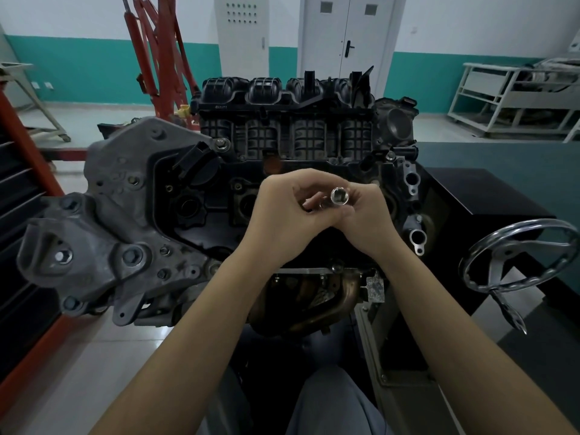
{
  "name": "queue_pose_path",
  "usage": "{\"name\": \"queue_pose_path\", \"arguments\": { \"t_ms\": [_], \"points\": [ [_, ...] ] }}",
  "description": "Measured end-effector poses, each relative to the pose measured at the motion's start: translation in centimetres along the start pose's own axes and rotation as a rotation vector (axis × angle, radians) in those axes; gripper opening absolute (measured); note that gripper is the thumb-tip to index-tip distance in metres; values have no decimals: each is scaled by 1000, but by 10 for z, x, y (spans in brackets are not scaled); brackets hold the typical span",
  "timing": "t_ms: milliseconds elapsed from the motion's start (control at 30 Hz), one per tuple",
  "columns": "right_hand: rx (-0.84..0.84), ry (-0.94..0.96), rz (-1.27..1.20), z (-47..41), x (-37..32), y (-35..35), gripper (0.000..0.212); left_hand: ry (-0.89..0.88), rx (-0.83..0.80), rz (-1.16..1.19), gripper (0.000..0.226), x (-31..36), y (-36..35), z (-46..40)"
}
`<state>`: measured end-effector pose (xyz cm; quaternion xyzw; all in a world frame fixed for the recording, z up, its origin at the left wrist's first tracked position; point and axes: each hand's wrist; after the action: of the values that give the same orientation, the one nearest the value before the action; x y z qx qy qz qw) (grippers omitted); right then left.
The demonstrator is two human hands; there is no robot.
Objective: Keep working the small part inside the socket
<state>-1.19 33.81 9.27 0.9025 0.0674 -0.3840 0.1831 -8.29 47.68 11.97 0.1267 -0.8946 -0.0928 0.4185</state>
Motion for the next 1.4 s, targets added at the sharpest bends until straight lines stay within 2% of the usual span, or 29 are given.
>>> {"name": "queue_pose_path", "arguments": {
  "t_ms": [100, 267, 367, 467, 600, 667, 833, 1000, 1067, 1100, 1167, 1233, 1400],
  "points": [
    [-19, 8, -18, 1, 0, 1, 16, -7, 44, -28, 20, -1, -1, -1],
    [-8, -10, -34, 1, -3, -2, 28, 1, -39, 85, 37, -1, 1, 0],
    [10, -18, -34, 0, 1, -1, 17, -9, 11, 3, 29, 0, 1, 0],
    [-26, -17, -23, 0, 4, 0, 15, -6, 78, -64, 17, -2, 1, 0],
    [-60, -23, -11, 1, 0, 0, 23, -3, -29, 21, 26, -4, 4, 1],
    [-22, -24, -26, 0, 0, -1, 19, -14, -65, 59, 28, -5, 5, 1],
    [-12, -11, -25, -1, 5, 1, 15, -8, 57, 16, 19, -5, 3, 2],
    [-54, -14, -34, 2, 1, -1, 26, -31, -18, 87, 27, -7, 2, 3],
    [-19, -28, -51, 1, -1, -2, 18, -32, -33, 92, 28, -7, 2, 4],
    [-4, -25, -50, 1, 1, -1, 12, -30, -17, 67, 27, -7, 1, 4],
    [16, -18, -22, 0, 2, 0, 19, -19, 49, 2, 23, -7, -1, 3],
    [-2, -15, -12, -1, 5, 1, 17, -20, 86, -31, 19, -6, -2, 3],
    [-41, 20, 4, 1, 4, 1, 25, -15, -31, 79, 23, -8, 1, 4]
  ]
}}
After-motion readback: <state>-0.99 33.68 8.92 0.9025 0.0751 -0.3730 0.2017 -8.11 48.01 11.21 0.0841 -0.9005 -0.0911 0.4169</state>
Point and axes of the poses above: each hand's wrist, its own z-axis away from the middle knuckle, its own y-axis out of the back of the hand, x = y × z, and after that the axes turned 3 degrees about -z, right-handed
